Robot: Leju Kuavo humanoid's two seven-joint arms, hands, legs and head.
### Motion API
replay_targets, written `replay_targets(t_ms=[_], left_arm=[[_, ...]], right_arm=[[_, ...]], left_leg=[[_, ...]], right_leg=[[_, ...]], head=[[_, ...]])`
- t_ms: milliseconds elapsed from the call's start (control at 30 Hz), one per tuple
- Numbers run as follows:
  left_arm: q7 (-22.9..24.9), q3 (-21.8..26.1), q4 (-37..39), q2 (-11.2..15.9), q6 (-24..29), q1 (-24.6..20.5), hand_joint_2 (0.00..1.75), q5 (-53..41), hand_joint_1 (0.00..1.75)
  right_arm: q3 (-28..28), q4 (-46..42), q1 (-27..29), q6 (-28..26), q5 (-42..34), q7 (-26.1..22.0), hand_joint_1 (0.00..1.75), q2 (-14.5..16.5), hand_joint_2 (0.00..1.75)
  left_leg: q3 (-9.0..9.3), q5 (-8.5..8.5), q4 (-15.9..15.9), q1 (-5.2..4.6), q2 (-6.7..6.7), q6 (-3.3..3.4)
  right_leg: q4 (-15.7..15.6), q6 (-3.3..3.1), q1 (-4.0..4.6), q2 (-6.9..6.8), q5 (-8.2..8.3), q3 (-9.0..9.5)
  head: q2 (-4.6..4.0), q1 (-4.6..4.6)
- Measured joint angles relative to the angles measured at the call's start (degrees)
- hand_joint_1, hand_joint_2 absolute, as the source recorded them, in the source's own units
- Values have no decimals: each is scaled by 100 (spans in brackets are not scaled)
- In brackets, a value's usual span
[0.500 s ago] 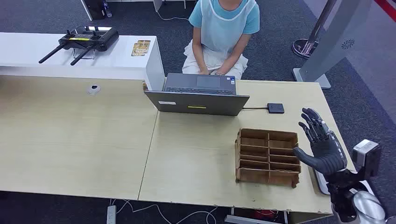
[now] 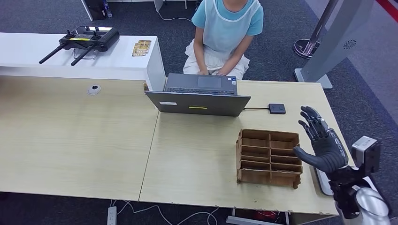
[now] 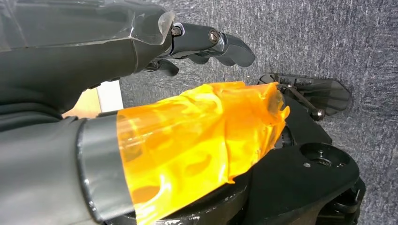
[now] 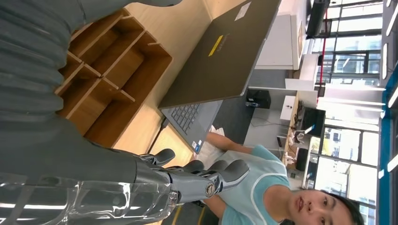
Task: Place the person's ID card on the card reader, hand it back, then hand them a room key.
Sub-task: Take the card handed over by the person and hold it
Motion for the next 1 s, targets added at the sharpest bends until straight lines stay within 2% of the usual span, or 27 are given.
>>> replay_targets(t_ms=[167,300,733,800,900,1000], left_arm=[[24,-75,0,-9,25,-18,0,-7,0],[24,-114,0,-10,32,-24,0,-6,0],[50,-356,0,-21,25,-42,0,-82,0],[61,-385,0,-23,21,-47,0,-109,0],[64,-391,0,-24,19,-49,0,-116,0],[81,-487,0,-47,15,-76,0,-137,0]], right_arm=[[97,28,-176,-576,663,34,0,-20,175],[300,22,-432,-1447,1663,128,0,-20,175],[1479,-32,-1762,-3524,4657,940,0,-6,175],[1614,-12,-1924,-3666,4986,1045,0,3,175],[1646,-4,-1964,-3689,5060,1071,0,5,175],[2051,121,-2421,-3767,5397,1249,0,51,175]], left_leg=[[0,0,0,0,1,0],[0,1,0,0,2,-1],[-2,11,0,0,2,-3],[-2,11,0,0,3,-3],[-1,11,0,0,3,-3],[-2,17,0,1,-6,-3]], right_leg=[[0,0,0,1,0,0],[2,-2,0,3,2,0],[7,-6,0,3,6,0],[8,-6,0,5,7,-1],[8,-6,0,5,7,-1],[7,-6,0,-4,8,-2]], head=[[0,-1],[0,-1],[1,0],[1,1],[1,1],[1,-1]])
